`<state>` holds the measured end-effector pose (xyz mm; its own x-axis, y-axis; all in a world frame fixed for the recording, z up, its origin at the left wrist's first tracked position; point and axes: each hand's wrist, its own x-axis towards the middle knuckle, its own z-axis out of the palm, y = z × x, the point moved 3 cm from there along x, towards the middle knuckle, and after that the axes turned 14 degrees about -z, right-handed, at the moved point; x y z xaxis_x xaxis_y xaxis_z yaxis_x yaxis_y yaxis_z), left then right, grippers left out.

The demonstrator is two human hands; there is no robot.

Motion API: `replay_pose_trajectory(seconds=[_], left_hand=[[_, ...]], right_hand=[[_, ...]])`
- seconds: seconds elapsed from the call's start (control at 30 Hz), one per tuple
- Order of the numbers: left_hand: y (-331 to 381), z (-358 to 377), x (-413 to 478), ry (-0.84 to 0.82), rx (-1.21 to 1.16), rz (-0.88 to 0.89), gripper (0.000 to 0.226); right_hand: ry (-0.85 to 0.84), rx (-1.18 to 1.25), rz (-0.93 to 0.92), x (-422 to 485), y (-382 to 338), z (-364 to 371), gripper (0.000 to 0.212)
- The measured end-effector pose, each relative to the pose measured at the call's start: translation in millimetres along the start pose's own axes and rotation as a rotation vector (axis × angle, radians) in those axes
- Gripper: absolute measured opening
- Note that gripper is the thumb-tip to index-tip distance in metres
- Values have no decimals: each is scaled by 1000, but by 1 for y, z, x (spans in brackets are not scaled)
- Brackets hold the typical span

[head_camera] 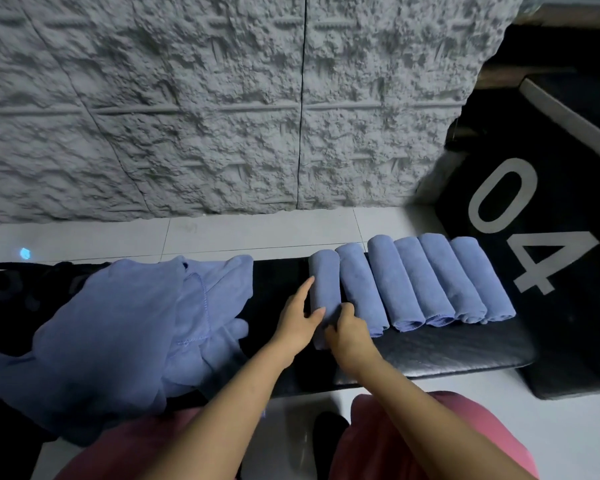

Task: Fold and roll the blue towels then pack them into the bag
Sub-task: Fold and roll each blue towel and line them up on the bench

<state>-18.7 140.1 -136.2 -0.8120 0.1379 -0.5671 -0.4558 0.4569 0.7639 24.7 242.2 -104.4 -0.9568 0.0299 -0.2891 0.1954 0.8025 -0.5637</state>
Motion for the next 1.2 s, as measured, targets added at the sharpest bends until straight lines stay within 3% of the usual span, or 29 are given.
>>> replay_pose_trajectory(seconds=[0.07, 0.13, 0.23, 0.3, 0.47, 0.53, 0.6, 0.7, 0.77, 0.9, 1.0, 1.1, 1.2], left_hand=[[9, 10, 4, -1, -9, 15, 62], [19, 18, 4, 55, -24, 5, 61], [28, 23, 6, 131, -84, -25, 61], [31, 31, 6, 139, 69, 12, 58], [38, 44, 7, 239, 182, 5, 58], [41, 45, 12, 285, 194, -52, 57], [44, 45, 14, 218, 213, -101, 60], [45, 41, 22, 166, 357, -84, 60], [45, 35, 24, 98, 291, -55, 54], [42, 9, 12, 78, 281, 67, 49], [37, -30, 0, 204, 397, 140, 42], [35, -86, -20, 465, 605, 204, 28], [20, -147, -48, 777, 919, 62, 43]], right_hand=[[-56, -304, -56, -1, 1, -9, 31], [-50, -404, -71, -4, 3, -19, 23], [189, -464, -162, -6, -1, -38, 17], [243, -499, -231, 0, 3, -45, 27], [-40, -470, -130, 1, 17, -42, 34], [-46, -454, -102, -1, 17, -42, 36], [-48, -450, -112, -1, 16, -42, 34], [77, -389, -159, 7, 15, -45, 31], [123, -308, -252, 16, 15, -41, 42], [-44, -325, -292, 26, 18, -22, 51], [-73, -404, -247, 28, 17, -16, 47], [-21, -438, -246, 28, 14, -16, 46], [98, -461, -278, 25, 9, -19, 39]])
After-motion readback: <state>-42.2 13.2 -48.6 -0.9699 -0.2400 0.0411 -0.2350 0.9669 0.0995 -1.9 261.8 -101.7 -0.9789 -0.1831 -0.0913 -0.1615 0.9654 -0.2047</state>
